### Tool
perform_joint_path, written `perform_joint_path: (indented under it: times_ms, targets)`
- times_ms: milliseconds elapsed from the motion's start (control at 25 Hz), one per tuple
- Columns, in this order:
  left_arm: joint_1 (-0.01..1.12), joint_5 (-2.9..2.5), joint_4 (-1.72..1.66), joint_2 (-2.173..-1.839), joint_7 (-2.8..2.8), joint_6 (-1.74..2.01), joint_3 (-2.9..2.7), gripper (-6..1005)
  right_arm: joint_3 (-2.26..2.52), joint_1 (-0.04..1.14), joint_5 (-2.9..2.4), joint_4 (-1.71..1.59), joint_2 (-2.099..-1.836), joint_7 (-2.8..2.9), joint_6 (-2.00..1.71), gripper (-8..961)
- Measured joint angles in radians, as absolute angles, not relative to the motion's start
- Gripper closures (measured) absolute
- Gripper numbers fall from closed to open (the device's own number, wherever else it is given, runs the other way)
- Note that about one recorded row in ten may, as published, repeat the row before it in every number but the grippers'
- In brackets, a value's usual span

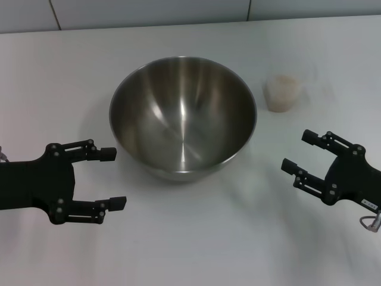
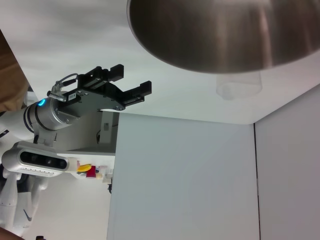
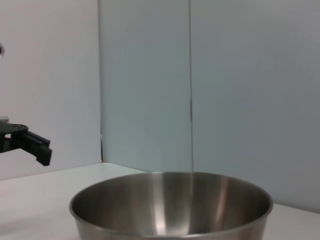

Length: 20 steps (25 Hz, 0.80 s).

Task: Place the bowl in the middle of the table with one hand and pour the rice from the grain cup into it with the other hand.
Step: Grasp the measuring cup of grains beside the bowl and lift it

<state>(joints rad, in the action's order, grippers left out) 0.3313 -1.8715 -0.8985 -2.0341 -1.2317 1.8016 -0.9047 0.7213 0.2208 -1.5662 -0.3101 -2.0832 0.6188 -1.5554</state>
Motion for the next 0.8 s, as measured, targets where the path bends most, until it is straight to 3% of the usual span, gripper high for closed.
perform_joint_path:
  times_ms: [800]
  targets:
    - [0.355,-1.871,-0.898,-2.048,-1.24,1.737,-0.906,140,0.515,0.243,-1.566,-0.267,-2.087,0.618,-1.421,237]
